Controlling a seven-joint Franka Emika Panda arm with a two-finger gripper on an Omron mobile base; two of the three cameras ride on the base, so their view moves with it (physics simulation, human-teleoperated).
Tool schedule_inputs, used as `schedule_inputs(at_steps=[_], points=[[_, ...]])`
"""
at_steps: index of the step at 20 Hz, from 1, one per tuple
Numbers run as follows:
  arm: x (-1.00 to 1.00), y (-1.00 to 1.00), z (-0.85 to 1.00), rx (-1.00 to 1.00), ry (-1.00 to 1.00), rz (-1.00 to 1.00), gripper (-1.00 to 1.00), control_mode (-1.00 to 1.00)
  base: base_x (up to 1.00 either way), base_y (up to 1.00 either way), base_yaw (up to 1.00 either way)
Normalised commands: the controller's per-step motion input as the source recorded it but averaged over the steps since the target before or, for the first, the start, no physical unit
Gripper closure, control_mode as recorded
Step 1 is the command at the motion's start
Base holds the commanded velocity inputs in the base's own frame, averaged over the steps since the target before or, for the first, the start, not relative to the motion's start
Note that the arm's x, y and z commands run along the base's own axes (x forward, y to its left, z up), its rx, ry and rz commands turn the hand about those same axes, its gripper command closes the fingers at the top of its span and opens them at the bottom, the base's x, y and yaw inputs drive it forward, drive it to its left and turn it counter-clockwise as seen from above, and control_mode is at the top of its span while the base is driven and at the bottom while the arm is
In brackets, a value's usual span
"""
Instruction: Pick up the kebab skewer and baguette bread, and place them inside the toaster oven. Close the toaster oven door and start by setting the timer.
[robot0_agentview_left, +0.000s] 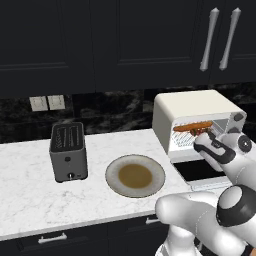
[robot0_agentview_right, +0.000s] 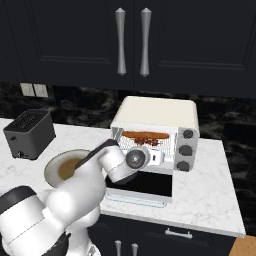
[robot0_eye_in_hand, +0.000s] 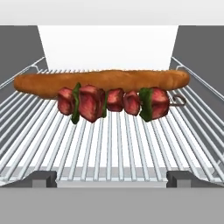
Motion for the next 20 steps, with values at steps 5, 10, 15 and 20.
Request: schedule_inputs(at_steps=[5, 10, 15, 20], points=[[0.21, 0.00, 0.00, 0.00, -0.12, 0.00, -1.00, -1.00, 0.00, 0.00, 0.00], [0.27, 0.00, 0.00, 0.00, -0.08, 0.00, -1.00, -1.00, 0.00, 0.00, 0.00], [0.17, 0.00, 0.00, 0.00, -0.01, 0.00, -1.00, -1.00, 0.00, 0.00, 0.00], [0.13, 0.00, 0.00, 0.00, 0.00, 0.00, -1.00, -1.00, 0.00, 0.00, 0.00]])
